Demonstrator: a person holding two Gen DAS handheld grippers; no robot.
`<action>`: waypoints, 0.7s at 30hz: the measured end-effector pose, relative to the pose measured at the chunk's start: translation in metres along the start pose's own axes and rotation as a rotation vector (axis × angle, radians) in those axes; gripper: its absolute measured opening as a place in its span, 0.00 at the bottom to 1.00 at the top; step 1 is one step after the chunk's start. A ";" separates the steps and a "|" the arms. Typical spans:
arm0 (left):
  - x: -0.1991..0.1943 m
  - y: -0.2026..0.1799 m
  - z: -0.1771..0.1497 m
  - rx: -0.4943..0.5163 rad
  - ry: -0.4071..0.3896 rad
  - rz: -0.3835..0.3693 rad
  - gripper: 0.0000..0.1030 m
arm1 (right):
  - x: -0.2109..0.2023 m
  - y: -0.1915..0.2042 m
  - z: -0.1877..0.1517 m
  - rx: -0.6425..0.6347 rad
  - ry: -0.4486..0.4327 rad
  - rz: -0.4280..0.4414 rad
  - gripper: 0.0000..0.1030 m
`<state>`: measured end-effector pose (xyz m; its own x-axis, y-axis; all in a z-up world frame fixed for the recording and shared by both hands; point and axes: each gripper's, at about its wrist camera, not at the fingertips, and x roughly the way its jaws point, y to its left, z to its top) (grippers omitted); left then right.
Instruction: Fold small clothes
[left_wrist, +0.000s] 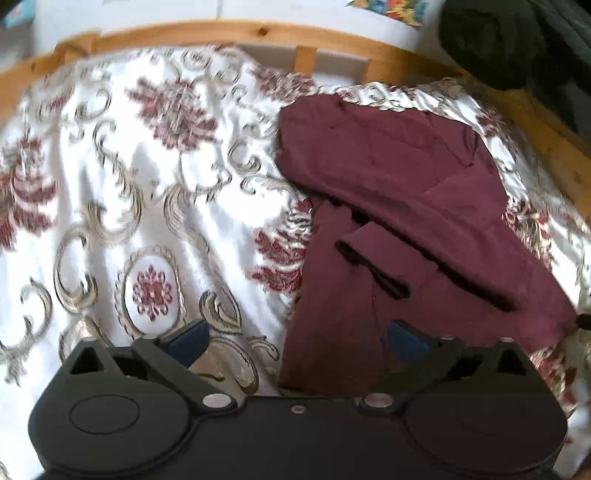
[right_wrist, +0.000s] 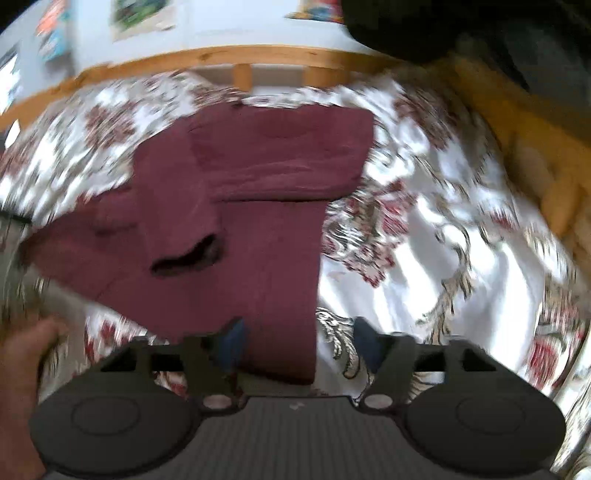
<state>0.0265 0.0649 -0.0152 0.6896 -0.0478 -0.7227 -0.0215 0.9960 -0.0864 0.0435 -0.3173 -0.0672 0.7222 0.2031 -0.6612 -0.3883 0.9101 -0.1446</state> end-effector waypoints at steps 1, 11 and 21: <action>-0.001 -0.004 0.000 0.029 0.000 0.003 0.99 | -0.002 0.007 0.000 -0.047 0.001 -0.004 0.87; 0.006 -0.049 0.004 0.252 0.001 -0.039 0.99 | 0.028 0.065 -0.014 -0.346 0.115 -0.128 0.95; 0.031 -0.134 -0.008 0.414 0.052 -0.278 0.99 | 0.034 0.090 -0.017 -0.456 0.007 -0.147 0.81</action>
<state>0.0443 -0.0710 -0.0315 0.5913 -0.3088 -0.7450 0.4541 0.8909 -0.0088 0.0230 -0.2351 -0.1152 0.7852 0.0800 -0.6140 -0.4947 0.6774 -0.5444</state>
